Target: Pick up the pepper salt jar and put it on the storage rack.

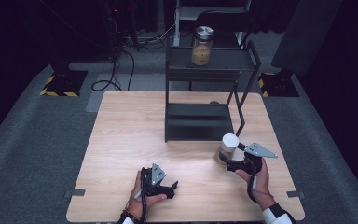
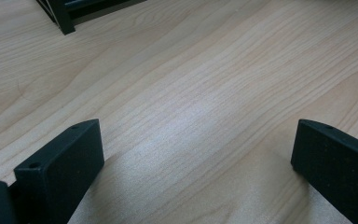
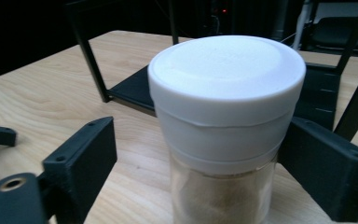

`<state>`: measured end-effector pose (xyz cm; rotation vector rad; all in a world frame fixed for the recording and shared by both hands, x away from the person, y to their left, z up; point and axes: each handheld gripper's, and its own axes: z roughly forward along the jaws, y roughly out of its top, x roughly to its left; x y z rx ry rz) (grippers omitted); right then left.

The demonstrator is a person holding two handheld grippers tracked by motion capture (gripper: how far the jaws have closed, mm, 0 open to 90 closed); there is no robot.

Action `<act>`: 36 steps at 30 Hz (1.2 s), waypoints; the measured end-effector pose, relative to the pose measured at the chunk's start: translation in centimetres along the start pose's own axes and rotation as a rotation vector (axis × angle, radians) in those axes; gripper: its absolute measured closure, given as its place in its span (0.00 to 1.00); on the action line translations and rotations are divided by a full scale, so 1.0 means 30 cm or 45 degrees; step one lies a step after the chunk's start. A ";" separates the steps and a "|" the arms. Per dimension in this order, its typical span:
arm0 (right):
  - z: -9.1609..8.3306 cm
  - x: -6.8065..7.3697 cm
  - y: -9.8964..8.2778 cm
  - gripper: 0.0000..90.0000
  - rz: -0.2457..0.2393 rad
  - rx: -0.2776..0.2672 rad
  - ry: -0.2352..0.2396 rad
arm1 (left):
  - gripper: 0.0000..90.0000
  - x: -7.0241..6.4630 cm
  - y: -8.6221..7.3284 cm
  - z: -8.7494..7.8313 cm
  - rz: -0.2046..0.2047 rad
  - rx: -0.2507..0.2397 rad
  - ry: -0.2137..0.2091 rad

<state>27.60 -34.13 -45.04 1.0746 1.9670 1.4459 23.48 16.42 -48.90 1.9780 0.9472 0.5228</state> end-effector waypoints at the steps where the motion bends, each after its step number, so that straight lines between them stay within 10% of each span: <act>1: 0.003 0.002 -0.003 0.17 0.001 -0.007 -0.009 | 0.02 0.000 0.000 0.000 0.001 0.000 0.000; 11: 0.029 0.027 -0.017 0.35 -0.013 -0.036 -0.087 | 0.03 0.001 -0.002 0.000 0.003 -0.003 -0.004; 36: 0.008 0.098 0.024 0.38 0.010 -0.070 -0.182 | 0.03 -0.003 -0.003 -0.001 0.012 -0.007 0.003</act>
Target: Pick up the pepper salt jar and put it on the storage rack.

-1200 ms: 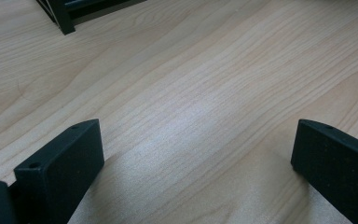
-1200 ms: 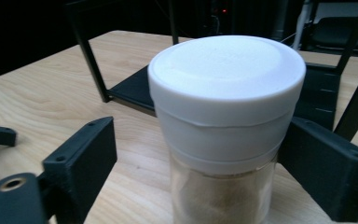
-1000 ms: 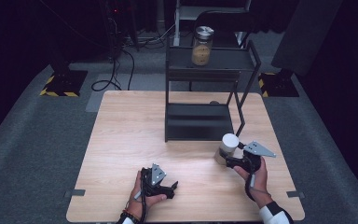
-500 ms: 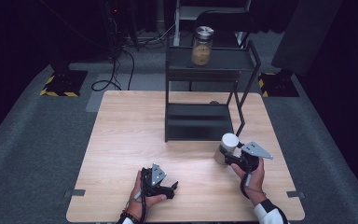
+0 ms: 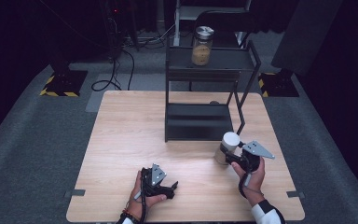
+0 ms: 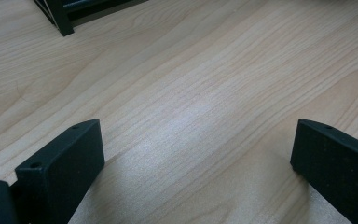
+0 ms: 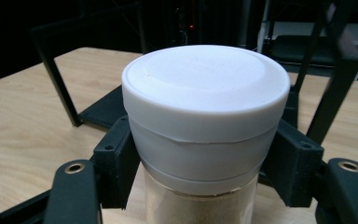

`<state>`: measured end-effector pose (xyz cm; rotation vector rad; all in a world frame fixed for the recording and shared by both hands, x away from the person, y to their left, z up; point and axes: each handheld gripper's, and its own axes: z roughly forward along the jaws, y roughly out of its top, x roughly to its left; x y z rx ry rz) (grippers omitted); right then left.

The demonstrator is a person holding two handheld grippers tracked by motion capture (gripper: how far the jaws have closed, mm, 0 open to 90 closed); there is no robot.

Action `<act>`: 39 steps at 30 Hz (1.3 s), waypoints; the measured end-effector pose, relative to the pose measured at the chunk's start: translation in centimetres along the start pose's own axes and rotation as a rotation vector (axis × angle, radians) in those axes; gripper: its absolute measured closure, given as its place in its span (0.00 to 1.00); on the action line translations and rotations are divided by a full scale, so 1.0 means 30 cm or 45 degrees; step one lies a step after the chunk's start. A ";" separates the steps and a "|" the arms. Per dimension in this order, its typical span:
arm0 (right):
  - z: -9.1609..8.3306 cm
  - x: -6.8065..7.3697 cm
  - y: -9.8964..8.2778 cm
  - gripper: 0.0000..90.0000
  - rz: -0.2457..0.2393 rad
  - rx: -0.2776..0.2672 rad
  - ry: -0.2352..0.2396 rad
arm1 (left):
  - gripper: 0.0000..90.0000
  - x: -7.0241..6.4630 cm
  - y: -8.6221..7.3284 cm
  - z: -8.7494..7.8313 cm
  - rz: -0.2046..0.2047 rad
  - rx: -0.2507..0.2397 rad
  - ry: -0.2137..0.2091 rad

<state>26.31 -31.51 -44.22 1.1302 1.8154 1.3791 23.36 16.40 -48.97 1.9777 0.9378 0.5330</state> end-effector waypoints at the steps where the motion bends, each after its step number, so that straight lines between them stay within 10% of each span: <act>1: -0.004 0.000 0.011 0.38 0.001 -0.006 -0.007 | 0.03 0.000 0.000 0.000 0.000 0.000 0.001; 39: -0.043 -0.038 0.662 0.38 -0.016 -0.232 -0.136 | 0.03 0.001 0.003 0.001 -0.017 0.007 0.005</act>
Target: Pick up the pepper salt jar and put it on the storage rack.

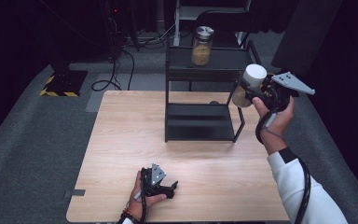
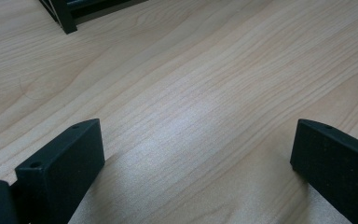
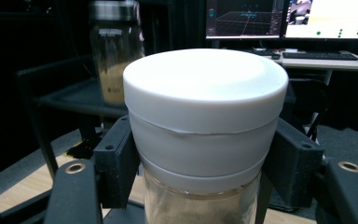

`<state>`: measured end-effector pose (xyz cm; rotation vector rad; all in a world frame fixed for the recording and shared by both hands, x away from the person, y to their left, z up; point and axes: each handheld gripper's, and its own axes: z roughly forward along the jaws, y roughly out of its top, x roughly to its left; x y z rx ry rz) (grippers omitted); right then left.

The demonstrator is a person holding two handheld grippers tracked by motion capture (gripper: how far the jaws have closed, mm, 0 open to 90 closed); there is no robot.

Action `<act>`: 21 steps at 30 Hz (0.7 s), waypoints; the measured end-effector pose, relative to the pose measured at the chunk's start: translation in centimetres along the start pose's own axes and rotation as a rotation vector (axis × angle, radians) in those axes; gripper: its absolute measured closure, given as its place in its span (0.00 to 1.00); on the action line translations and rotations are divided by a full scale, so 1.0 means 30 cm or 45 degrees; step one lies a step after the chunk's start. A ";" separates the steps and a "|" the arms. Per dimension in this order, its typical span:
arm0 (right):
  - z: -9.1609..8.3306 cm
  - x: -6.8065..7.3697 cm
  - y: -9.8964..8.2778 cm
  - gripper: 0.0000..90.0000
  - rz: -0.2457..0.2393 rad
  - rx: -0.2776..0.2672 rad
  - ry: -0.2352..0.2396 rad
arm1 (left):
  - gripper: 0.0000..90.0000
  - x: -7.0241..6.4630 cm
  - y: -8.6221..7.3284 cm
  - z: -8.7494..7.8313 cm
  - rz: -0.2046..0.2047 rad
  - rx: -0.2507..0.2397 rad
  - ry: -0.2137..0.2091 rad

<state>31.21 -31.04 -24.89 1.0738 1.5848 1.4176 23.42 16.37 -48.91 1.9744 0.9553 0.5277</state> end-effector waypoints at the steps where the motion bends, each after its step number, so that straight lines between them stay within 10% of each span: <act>1: 0.002 0.000 0.013 0.38 0.004 -0.004 -0.003 | 0.03 -0.001 0.000 0.000 0.000 0.000 0.001; 21: 0.109 0.016 0.182 0.38 0.023 -0.064 -0.017 | 0.03 -0.002 0.000 -0.001 -0.002 0.001 0.006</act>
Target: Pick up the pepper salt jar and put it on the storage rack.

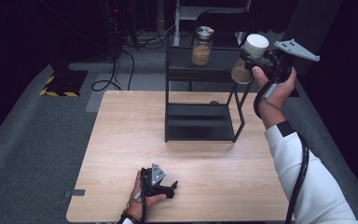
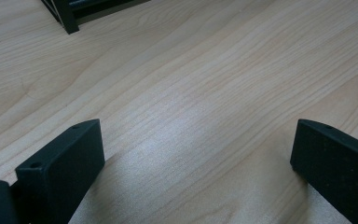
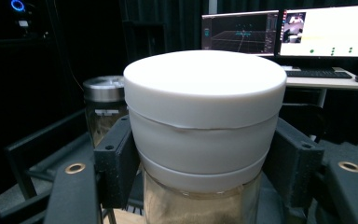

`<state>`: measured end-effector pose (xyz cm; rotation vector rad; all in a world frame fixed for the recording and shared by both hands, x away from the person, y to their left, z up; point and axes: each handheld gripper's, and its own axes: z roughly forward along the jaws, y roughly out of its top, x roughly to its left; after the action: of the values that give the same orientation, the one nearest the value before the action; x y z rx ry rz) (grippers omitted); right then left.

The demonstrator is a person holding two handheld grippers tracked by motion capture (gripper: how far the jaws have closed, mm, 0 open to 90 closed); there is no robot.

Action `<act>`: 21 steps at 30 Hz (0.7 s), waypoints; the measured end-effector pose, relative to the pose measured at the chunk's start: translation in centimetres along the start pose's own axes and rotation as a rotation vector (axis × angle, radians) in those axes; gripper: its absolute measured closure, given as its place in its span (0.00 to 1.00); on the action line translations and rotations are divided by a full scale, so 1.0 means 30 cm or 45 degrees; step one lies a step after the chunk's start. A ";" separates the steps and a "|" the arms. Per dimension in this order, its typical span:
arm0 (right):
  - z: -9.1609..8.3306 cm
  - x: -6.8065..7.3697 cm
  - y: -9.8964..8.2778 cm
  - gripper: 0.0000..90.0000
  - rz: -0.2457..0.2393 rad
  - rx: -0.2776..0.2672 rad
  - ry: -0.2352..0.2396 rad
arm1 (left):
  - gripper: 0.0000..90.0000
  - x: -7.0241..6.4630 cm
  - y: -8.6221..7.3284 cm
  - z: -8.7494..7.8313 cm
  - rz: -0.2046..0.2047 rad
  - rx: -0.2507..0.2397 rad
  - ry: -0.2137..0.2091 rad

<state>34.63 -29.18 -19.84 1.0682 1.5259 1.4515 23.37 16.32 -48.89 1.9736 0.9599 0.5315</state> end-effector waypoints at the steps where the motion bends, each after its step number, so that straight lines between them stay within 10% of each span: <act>1: 0.009 -0.001 0.005 0.38 0.000 0.001 0.004 | 0.03 0.000 0.000 0.000 0.000 0.000 0.000; 21: 0.197 -0.011 0.058 0.38 0.017 0.013 -0.069 | 0.03 0.000 0.000 0.000 0.000 -0.001 -0.001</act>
<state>40.37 -27.34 -18.49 1.1174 1.4923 1.4138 23.37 16.32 -48.91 1.9729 0.9593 0.5313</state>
